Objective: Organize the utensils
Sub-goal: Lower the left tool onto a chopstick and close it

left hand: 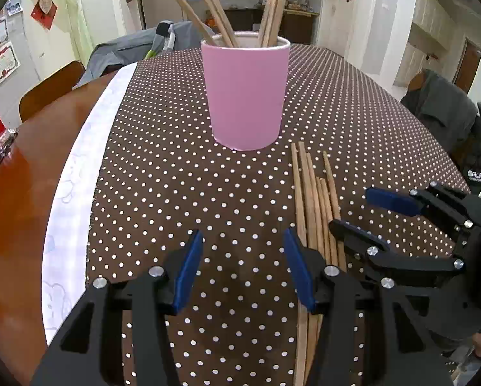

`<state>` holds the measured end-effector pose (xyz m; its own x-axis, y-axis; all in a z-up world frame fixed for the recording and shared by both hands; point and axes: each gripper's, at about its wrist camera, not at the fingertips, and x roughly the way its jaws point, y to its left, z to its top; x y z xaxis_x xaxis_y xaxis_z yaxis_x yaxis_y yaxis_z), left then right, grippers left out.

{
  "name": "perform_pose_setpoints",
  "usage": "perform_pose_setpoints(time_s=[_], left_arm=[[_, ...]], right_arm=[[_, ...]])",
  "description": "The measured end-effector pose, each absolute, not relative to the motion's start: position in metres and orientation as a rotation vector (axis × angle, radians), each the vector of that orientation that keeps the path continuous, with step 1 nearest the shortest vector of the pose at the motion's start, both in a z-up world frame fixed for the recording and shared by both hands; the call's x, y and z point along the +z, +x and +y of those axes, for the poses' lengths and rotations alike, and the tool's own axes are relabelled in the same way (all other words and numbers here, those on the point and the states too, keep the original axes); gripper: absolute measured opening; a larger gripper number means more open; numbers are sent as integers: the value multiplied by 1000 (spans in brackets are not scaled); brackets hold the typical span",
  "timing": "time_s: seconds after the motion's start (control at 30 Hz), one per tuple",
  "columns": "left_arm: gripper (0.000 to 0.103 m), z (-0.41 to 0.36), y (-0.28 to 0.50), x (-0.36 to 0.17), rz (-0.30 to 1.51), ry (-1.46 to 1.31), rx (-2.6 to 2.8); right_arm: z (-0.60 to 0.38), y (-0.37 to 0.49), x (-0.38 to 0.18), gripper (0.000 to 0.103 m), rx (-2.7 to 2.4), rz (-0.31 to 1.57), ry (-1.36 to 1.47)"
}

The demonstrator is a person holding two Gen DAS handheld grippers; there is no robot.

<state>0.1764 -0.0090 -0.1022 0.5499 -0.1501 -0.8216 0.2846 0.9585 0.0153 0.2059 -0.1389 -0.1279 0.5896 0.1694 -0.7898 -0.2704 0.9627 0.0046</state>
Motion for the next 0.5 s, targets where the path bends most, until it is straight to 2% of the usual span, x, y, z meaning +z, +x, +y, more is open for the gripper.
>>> perform_pose_setpoints(time_s=[0.27, 0.5], left_arm=[[52, -29, 180, -112, 985, 240, -302], [52, -37, 190, -118, 995, 264, -313]], right_arm=[[-152, 209, -132, 53, 260, 965, -135], [-167, 208, -132, 53, 278, 947, -54]])
